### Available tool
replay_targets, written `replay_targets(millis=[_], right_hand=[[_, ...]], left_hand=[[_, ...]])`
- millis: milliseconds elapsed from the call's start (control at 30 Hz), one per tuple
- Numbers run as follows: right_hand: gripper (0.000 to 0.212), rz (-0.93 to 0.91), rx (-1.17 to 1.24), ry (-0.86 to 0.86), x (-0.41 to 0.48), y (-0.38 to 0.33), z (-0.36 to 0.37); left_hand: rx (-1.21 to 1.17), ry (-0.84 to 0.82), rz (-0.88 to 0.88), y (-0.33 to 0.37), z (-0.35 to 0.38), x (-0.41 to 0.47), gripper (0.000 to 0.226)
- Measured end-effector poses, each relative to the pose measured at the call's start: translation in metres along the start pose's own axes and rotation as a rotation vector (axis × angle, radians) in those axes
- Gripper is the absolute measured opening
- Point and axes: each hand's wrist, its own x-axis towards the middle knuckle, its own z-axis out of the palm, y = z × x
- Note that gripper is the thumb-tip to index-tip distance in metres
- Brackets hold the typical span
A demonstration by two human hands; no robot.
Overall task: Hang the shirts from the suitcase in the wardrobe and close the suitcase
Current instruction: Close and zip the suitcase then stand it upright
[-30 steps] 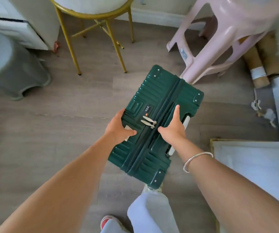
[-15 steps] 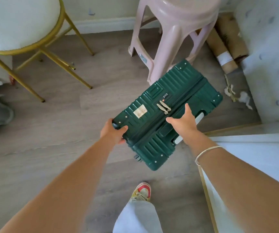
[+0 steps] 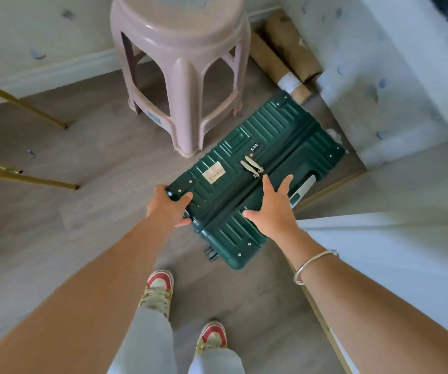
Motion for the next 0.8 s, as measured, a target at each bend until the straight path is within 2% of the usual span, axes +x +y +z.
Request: replay_targets(millis=[133,233,367,600,700,800], right_hand=[[0.083,0.024,-0.013,0.107,0.015,0.012,-0.019],[0.099,0.013,-0.085,0.078,0.015,0.007,-0.010],[0.121,0.103,-0.220,0.032,0.027,0.002,-0.004],[0.107,0.239,-0.224,0.047,0.055,0.022,-0.036],[0.108,0.291,-0.200,0.059,0.064,0.033,-0.045],[0.108,0.307,-0.182,0.061,0.071,0.044,-0.055]], left_hand=[[0.004,-0.078,0.036,0.036,0.036,0.015,0.041],[0.004,-0.153,0.034,0.057,0.061,0.019,0.041],[-0.011,-0.285,0.053,0.083,0.082,0.022,0.052],[0.277,-0.481,0.197,0.122,0.114,0.025,0.088],[0.367,-0.546,0.231,0.132,0.132,0.023,0.089],[0.421,-0.549,0.265,0.140,0.148,0.021,0.080]])
